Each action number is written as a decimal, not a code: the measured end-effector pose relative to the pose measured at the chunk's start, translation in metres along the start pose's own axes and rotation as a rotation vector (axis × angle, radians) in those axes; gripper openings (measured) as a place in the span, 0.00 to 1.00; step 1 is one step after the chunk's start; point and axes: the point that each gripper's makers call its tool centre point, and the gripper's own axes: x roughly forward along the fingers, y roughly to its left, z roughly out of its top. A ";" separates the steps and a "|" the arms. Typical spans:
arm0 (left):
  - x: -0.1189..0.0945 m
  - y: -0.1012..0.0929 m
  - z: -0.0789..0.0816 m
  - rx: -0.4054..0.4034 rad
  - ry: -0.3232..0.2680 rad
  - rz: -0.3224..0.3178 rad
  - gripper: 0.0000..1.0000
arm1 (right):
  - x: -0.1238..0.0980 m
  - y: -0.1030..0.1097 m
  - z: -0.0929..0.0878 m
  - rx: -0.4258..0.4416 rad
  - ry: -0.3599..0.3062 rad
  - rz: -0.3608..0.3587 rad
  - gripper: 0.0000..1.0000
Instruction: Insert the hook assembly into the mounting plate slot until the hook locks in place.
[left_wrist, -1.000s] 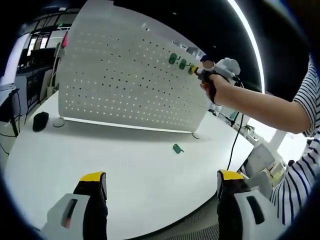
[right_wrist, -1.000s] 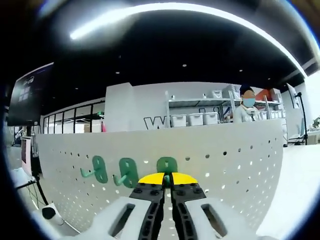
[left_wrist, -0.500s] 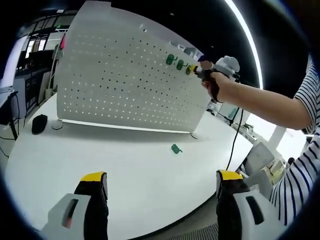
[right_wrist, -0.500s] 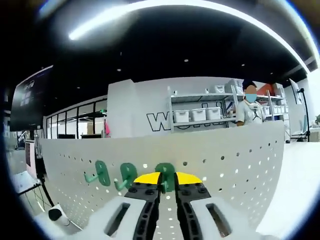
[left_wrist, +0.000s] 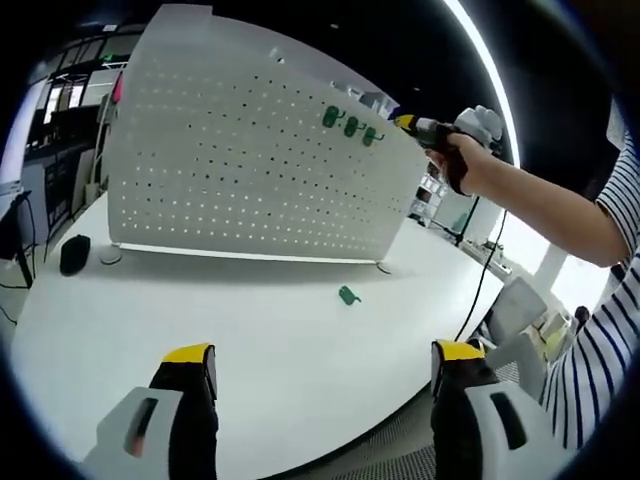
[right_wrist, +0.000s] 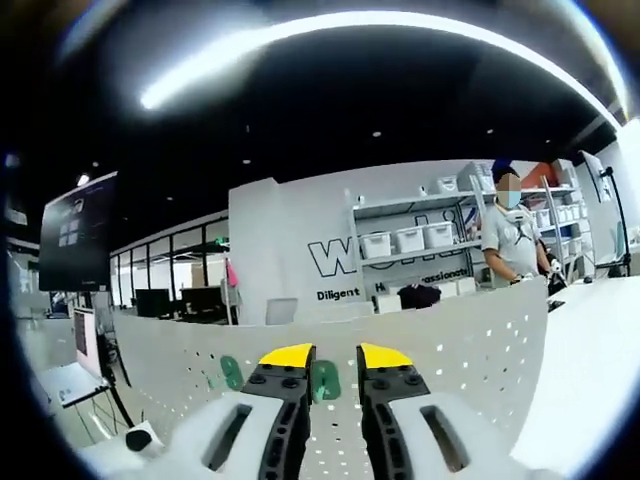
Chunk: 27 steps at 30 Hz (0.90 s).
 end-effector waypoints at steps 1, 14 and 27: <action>0.000 0.000 0.000 0.003 0.001 -0.001 0.91 | -0.004 -0.001 -0.002 -0.006 0.008 0.001 0.15; -0.001 -0.005 0.000 0.033 -0.001 -0.012 0.89 | -0.065 -0.013 -0.032 -0.050 0.093 0.014 0.15; 0.000 -0.007 -0.004 0.052 0.022 -0.019 0.88 | -0.129 -0.007 -0.093 -0.102 0.242 0.053 0.15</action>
